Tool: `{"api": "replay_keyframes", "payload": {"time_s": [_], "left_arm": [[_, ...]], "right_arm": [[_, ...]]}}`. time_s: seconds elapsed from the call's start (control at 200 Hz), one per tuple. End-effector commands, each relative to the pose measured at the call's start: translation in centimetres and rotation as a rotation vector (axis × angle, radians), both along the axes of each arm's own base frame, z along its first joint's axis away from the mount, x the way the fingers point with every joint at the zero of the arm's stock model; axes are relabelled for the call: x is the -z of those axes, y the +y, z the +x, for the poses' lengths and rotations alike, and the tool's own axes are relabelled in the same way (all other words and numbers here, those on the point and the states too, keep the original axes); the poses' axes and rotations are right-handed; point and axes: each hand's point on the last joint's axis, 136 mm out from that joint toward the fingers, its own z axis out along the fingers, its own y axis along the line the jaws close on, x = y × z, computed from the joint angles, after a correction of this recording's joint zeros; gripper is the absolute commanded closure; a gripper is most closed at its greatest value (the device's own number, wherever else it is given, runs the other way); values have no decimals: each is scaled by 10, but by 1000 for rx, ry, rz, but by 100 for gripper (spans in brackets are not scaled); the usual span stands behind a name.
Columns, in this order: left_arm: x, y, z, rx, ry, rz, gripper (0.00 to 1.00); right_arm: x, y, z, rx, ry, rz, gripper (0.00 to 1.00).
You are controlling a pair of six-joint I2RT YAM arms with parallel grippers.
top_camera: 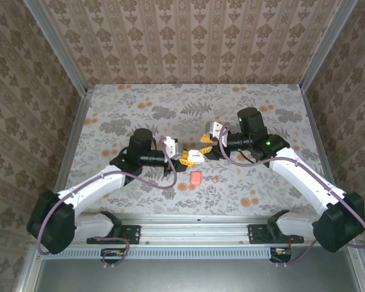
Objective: Insert the wireless bluetooth earbuds into the charging case
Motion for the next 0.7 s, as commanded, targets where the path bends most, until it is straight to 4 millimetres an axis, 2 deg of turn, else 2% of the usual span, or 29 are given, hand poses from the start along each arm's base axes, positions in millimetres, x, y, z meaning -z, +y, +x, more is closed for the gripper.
{"api": "replay_keyframes", "payload": {"time_s": [0.0, 0.12, 0.225, 0.5, 0.69], "left_arm": [[-3, 3, 4, -24, -2, -35, 90], [6, 8, 18, -103, 14, -34, 91], [17, 12, 28, -169, 29, -17, 91], [38, 28, 51, -365, 81, 32, 91], [45, 45, 61, -497, 91, 56, 91]], "right_arm": [[-31, -2, 4, 36, -30, 51, 55], [-38, -7, 12, 130, 49, 53, 54], [-35, -15, 19, 228, 138, 24, 53], [2, -43, 27, 415, 309, -182, 55], [26, -61, 41, 698, 569, -206, 56]]}}
